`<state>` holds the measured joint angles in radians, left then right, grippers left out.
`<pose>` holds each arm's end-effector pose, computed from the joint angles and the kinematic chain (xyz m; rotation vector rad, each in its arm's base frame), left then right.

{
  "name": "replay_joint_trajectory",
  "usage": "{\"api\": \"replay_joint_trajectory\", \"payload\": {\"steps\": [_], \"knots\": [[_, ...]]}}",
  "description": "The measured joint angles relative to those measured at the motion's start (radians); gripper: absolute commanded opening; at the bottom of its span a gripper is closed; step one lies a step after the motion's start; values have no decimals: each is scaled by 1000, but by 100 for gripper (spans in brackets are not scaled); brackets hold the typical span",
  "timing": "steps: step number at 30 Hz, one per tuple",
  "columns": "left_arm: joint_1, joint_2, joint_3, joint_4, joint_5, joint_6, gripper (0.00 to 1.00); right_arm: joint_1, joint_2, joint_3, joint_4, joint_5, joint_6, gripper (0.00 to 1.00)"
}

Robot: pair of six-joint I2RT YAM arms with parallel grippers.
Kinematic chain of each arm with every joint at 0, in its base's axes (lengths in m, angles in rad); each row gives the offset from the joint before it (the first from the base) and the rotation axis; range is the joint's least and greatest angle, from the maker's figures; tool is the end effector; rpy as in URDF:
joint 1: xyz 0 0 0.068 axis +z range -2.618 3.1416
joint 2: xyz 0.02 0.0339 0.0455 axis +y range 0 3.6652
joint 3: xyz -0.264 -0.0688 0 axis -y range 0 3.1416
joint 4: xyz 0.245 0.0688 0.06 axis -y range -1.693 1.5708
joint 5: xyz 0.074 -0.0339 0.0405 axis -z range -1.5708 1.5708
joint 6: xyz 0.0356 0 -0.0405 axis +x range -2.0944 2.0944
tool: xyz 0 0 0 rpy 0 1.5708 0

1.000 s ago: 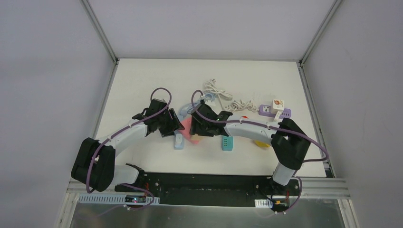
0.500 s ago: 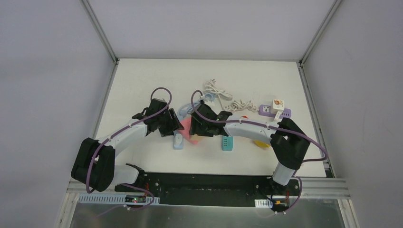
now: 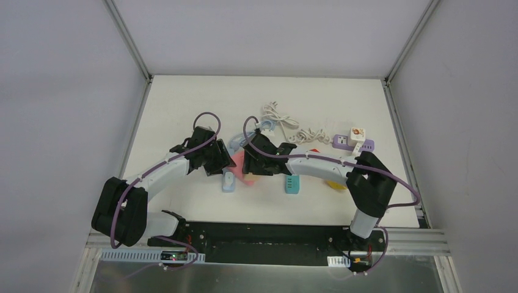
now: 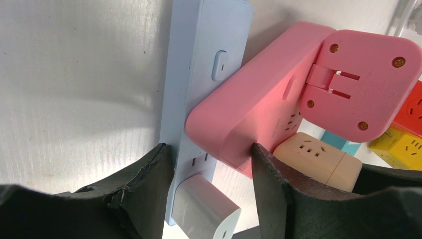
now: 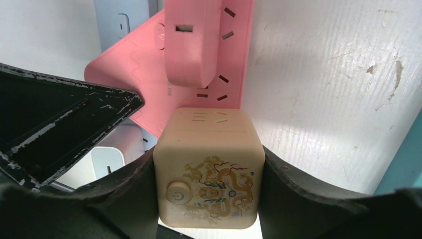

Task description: Pull the plug off the socket

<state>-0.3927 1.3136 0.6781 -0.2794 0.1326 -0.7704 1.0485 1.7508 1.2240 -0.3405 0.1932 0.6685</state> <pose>0.2313 -0.1009 0.1851 -0.4293 2.5582 -0.6286 0.1953 0.3257 0.2188 -0.3832 2.4614 0.5338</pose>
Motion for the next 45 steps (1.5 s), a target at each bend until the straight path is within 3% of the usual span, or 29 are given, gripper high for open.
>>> {"api": "replay_joint_trajectory", "payload": {"steps": [4,11,18,21,29,39,45], "knots": [[-1,0,0,0,0,0,38,3,5,8,-9,10,-3,0],[1,0,5,-7,-5,0,36,53,103,183,-187,123,-26,0],[-6,3,6,-10,0,-1,36,1,-40,-70,77,6,-18,0],[-14,3,6,-10,-3,-2,35,-14,-58,-106,111,-26,-19,0],[-11,2,6,-11,-4,-8,34,49,103,192,-210,117,-37,0],[-14,4,7,-10,-3,-8,33,-18,-11,-9,0,-40,-52,0],[-14,7,10,-11,-2,-8,33,12,68,130,-152,34,-52,0]]}}
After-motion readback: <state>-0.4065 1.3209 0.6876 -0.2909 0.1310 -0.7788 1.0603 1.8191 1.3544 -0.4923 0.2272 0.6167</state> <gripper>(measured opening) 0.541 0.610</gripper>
